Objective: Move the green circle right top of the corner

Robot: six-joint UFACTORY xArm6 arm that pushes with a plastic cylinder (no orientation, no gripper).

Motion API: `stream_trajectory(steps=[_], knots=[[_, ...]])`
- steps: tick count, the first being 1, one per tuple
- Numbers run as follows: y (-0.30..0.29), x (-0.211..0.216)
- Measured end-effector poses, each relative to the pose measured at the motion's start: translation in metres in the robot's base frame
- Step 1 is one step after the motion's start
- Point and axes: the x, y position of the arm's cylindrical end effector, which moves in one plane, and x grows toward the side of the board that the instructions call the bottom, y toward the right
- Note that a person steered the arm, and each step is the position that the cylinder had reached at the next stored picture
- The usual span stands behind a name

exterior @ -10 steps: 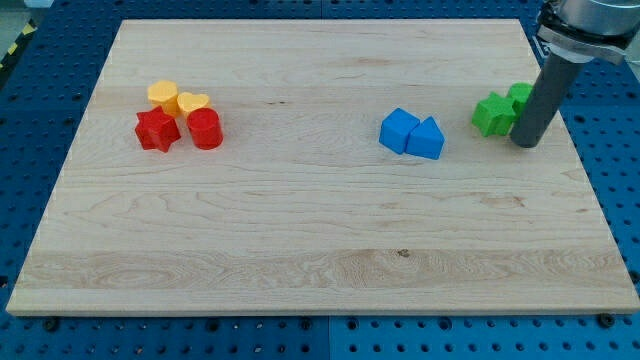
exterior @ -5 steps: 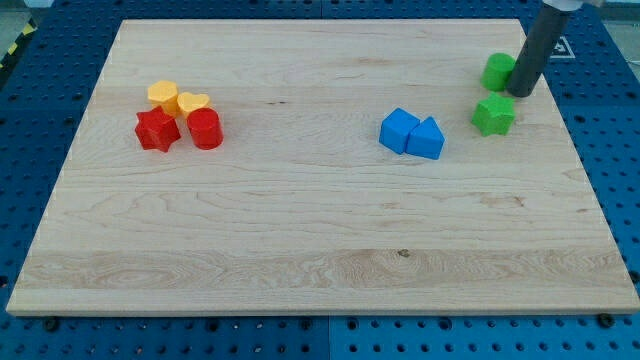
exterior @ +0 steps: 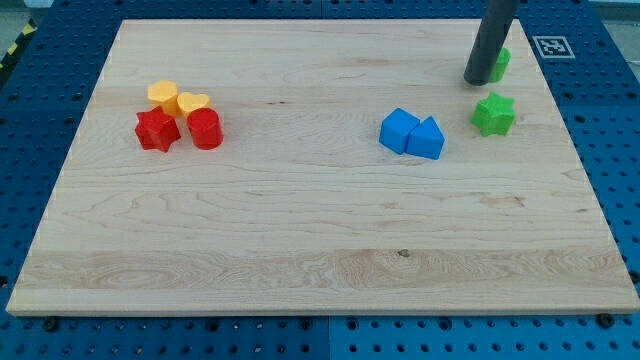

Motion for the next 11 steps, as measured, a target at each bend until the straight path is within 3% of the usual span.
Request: stream_trajectory(steps=[6, 11], knots=[[0.063, -0.022], [0.034, -0.017]])
